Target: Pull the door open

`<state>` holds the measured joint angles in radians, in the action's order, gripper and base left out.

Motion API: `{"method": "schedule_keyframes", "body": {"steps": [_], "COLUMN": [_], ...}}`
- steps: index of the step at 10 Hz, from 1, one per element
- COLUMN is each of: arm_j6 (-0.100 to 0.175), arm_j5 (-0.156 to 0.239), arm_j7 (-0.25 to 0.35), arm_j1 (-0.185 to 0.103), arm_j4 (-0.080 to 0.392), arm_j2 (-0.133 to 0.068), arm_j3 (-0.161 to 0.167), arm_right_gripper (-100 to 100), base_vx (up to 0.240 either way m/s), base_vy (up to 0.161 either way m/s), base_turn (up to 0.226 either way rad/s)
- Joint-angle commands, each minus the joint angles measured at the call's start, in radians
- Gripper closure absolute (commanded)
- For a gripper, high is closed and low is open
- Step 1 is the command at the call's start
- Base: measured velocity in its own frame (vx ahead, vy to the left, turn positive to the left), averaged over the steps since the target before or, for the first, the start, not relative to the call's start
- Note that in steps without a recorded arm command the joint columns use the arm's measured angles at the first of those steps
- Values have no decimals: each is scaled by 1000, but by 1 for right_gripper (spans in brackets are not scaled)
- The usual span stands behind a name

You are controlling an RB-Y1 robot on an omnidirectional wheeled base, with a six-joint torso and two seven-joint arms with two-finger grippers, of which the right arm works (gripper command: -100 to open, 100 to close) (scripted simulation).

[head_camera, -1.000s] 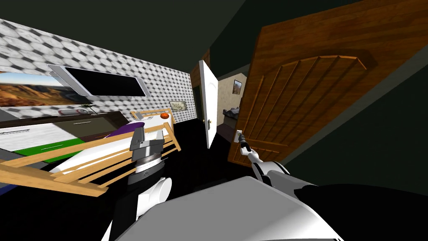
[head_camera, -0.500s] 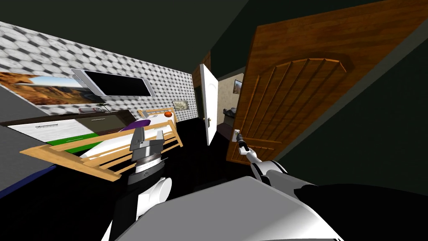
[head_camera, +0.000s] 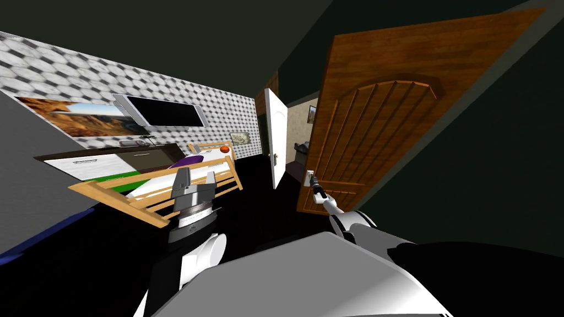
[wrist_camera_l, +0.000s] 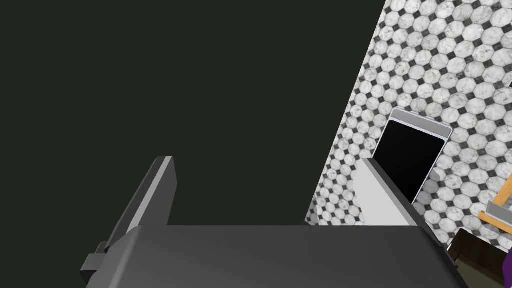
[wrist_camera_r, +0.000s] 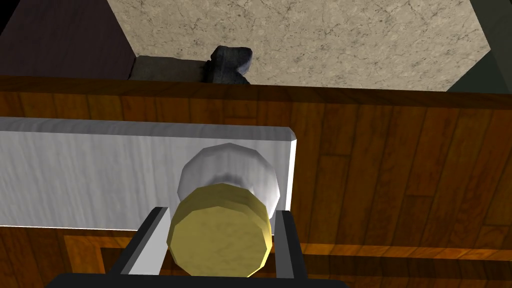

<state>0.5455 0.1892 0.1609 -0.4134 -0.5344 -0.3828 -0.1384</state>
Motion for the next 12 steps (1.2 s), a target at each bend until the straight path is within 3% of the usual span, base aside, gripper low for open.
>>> {"method": "schedule_keyframes", "body": {"steps": [1,12], "arm_j6": [4,-8], "arm_j5": [-8,-41], "arm_j7": [11,55], "arm_j1": [-3,-10], "arm_j4": [3,-34], "arm_j2": [3,20], "arm_j3": [18,96], "arm_right_gripper": [100,100], "base_vx": [-174,-147], "base_vy": [-94,-54], "base_turn": [63,44]}}
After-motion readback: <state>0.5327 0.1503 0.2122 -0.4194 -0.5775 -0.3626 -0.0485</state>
